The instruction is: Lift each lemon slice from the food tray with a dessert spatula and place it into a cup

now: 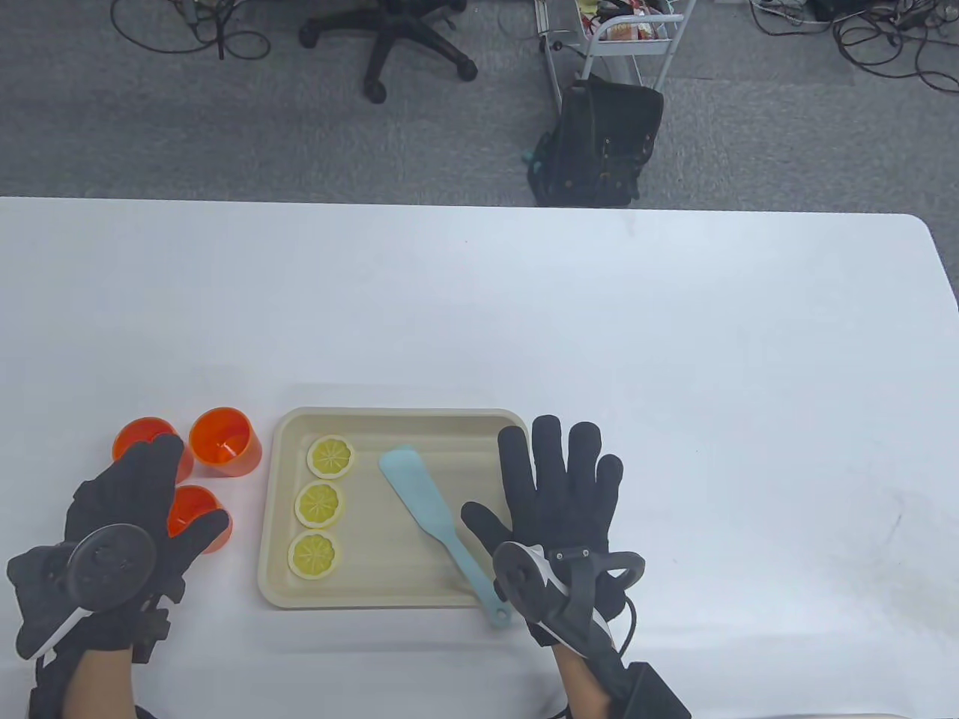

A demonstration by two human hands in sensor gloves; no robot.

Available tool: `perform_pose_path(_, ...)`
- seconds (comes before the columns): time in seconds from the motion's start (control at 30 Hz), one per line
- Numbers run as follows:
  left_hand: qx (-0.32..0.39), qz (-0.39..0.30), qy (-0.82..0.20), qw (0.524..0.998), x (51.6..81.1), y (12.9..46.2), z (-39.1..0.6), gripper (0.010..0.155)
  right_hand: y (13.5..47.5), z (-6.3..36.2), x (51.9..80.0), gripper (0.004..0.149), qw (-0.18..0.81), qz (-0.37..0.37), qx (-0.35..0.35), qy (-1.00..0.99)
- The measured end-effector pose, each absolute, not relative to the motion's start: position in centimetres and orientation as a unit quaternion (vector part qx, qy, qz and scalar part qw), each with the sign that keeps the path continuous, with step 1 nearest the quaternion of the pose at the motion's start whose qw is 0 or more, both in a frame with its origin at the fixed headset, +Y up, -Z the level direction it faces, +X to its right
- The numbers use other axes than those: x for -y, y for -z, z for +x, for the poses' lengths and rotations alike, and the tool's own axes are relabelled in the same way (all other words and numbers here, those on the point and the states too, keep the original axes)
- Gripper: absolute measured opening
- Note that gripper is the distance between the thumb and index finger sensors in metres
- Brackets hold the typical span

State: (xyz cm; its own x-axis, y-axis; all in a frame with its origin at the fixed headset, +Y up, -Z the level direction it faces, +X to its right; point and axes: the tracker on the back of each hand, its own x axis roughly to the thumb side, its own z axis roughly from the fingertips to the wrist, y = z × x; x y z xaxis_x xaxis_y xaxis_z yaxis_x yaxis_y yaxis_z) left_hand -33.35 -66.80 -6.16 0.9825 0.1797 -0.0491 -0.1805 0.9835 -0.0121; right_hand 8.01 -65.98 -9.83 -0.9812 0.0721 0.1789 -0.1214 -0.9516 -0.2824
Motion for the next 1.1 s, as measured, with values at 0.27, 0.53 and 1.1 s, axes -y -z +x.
perform_pose_path(0.27, -0.048, -0.177, -0.066, 0.981, 69.2, 7.5, -33.2, 0.110, 9.9, 8.1, 66.0, 0.092, 0.042, 0.083, 0.143, -0.985)
perform_pose_path(0.53, -0.045, -0.186, -0.040, 0.981, 69.8, 7.9, -32.9, 0.106, 10.0, 8.0, 66.0, 0.091, 0.037, 0.088, 0.129, -0.987)
perform_pose_path(1.1, 0.122, 0.030, -0.114, 0.985, 64.6, 5.2, -29.1, 0.103, 9.5, 7.2, 65.1, 0.093, 0.119, 0.141, 0.085, -0.979)
